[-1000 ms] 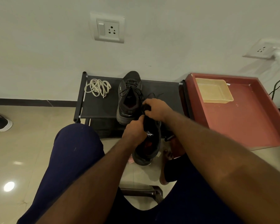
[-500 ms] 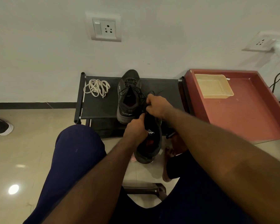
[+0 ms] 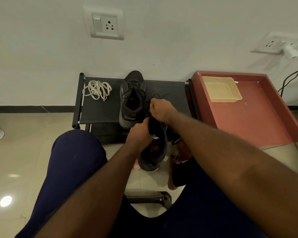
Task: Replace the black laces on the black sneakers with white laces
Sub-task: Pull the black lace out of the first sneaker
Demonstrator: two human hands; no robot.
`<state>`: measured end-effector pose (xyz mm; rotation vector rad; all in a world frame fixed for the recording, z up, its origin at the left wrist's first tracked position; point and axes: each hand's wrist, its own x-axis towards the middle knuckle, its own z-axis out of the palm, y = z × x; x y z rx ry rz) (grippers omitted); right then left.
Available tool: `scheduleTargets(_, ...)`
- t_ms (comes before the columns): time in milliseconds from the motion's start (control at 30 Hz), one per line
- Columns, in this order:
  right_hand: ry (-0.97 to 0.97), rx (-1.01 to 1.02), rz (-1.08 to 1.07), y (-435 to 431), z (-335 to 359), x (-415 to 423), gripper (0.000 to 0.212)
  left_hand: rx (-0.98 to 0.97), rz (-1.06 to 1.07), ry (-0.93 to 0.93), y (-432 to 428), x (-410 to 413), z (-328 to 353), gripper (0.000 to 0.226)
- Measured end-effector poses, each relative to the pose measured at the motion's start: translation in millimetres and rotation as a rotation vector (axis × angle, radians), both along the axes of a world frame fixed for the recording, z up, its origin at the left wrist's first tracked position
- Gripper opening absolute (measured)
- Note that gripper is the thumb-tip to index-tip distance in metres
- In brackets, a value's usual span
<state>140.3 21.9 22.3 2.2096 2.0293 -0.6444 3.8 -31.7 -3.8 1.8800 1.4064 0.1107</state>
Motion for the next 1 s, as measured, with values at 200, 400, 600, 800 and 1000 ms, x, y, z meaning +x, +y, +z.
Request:
scheduleTargets(200, -0.041, -0.068, 0.169, 0.8, 4.1, -1.0, 0.024, 0.005, 0.003, 0.002, -1.2, 0.7, 1.2, 0.058)
scheduleTargets(400, -0.057, -0.057, 0.135, -0.4, 3.3, -7.9, 0.013, 0.021, 0.002, -0.016, -2.3, 0.4, 1.5, 0.055)
scheduleTargets(600, 0.020, -0.041, 0.006, 0.1, -0.2, -2.6, 0.014, 0.032, -0.003, -0.009, -1.4, 1.1, -0.3, 0.052)
scheduleTargets(800, -0.073, -0.094, 0.186, 2.9, 0.9, -2.7, 0.012, 0.031, 0.006, -0.009, -1.1, 1.5, -1.3, 0.053)
scheduleTargets(1000, 0.046, 0.035, -0.064, -1.8, -2.7, -3.7, 0.017, 0.036, 0.003, -0.015, -2.4, -0.6, 0.5, 0.053)
